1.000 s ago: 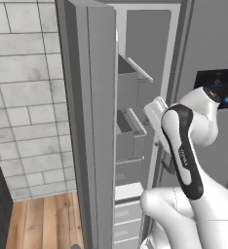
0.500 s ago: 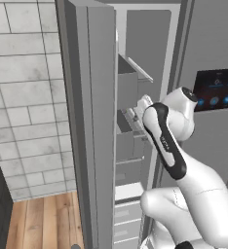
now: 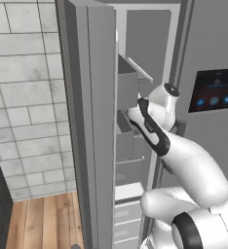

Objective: Take the tomato and eggplant out of the freezer and place them in the tupperware container on the counter. Then put the tupperware containing the vegetables back in the freezer.

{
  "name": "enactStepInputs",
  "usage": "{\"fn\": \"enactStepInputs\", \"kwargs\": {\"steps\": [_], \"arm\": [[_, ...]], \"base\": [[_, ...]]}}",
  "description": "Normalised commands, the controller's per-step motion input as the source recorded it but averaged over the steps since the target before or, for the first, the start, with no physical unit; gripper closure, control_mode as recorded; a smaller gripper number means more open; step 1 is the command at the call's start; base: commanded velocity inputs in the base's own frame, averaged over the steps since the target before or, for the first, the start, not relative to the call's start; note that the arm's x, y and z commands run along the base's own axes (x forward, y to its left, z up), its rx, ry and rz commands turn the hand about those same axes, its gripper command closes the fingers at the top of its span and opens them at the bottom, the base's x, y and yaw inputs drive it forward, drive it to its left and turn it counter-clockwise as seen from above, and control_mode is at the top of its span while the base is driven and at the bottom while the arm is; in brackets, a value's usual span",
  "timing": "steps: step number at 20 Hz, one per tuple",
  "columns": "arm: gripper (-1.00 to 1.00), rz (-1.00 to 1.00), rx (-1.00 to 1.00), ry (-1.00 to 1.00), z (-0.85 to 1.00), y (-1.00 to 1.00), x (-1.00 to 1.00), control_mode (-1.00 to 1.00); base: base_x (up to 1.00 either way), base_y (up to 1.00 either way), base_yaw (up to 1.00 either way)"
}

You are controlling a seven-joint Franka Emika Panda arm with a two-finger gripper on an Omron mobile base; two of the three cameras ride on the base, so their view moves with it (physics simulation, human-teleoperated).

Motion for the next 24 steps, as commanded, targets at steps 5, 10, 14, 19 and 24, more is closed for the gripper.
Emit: {"fn": "enactStepInputs", "kwargs": {"steps": [5,10,14,19,24], "arm": [[-1.0,-0.01,-0.09,0.0,-0.02,0.0,0.6,-1.0],[-1.0,0.0,-0.07,0.0,-0.16,0.0,0.53,-1.0],[-1.0,0.0,-0.04,0.0,-0.31,0.0,0.38,-1.0],[-1.0,0.0,0.01,-0.02,-0.26,0.0,0.27,-1.0],[-1.0,0.0,0.0,0.0,-0.12,0.0,0.48,-1.0]], "base": [[0.0,0.0,0.0],[0.0,0.0,0.0],[0.0,0.0,0.0],[0.0,0.0,0.0],[0.0,0.0,0.0]]}}
